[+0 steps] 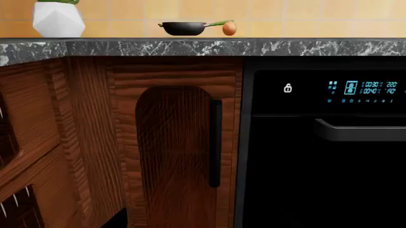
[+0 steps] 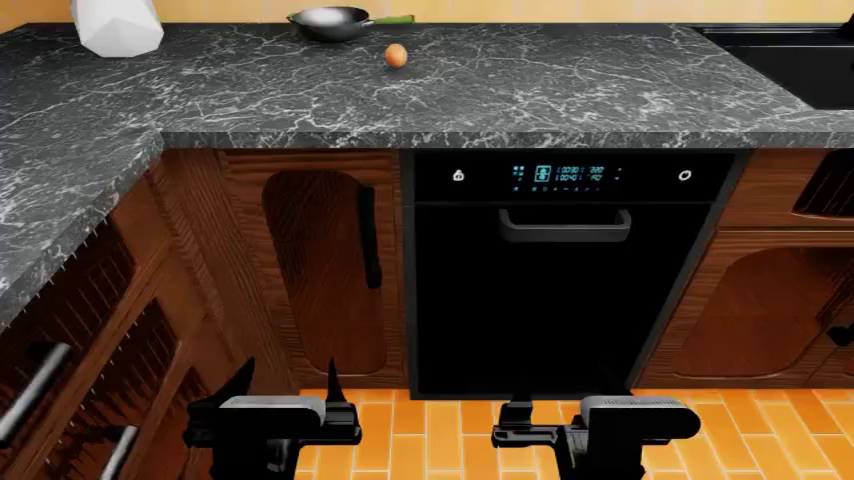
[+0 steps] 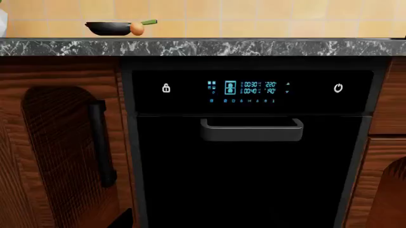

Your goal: Pick the egg from the counter and place it in the cabinet.

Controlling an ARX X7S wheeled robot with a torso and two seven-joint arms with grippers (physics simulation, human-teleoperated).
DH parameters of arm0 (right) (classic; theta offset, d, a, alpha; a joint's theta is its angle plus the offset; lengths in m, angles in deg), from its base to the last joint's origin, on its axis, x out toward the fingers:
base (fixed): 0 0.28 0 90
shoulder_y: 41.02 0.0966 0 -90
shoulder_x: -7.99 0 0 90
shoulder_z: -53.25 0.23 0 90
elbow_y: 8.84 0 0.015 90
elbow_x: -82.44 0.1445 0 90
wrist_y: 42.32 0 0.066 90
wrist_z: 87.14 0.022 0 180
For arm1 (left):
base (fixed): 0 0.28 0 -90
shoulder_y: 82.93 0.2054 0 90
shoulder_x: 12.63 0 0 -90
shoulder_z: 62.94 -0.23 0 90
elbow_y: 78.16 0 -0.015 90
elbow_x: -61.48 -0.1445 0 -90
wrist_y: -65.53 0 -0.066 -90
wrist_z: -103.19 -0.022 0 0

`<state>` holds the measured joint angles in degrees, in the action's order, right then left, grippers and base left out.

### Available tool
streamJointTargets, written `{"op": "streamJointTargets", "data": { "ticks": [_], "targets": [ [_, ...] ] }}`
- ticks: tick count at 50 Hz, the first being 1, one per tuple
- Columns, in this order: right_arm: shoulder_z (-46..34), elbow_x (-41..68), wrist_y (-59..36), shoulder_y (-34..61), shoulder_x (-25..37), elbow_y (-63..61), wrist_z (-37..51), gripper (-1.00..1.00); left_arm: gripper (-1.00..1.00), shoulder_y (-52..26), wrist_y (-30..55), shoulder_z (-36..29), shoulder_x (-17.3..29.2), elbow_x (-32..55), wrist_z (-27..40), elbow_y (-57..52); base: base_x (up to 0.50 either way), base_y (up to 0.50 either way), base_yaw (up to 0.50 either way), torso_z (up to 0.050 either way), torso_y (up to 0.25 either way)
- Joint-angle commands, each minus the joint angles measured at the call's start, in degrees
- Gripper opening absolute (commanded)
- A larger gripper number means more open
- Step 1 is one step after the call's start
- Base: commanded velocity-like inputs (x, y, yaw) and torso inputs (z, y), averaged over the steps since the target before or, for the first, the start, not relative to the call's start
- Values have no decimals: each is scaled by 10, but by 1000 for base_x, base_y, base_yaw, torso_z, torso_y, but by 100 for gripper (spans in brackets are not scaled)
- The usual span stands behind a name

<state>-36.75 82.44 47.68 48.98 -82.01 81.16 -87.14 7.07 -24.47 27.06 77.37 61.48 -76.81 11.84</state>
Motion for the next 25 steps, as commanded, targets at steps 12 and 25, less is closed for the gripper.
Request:
{"op": "streamJointTargets", "data": {
  "ticks": [12, 25],
  "targets": [
    [-30, 26, 0, 3, 26, -1, 39, 100, 100, 7, -10, -37, 27, 23, 31, 2, 0, 0, 0, 0, 0],
    [-50, 29, 5, 0, 39, -2, 55, 100, 100, 3, -15, -53, 41, 48, 29, 10, 0, 0, 0, 10, 0]
  ]
}}
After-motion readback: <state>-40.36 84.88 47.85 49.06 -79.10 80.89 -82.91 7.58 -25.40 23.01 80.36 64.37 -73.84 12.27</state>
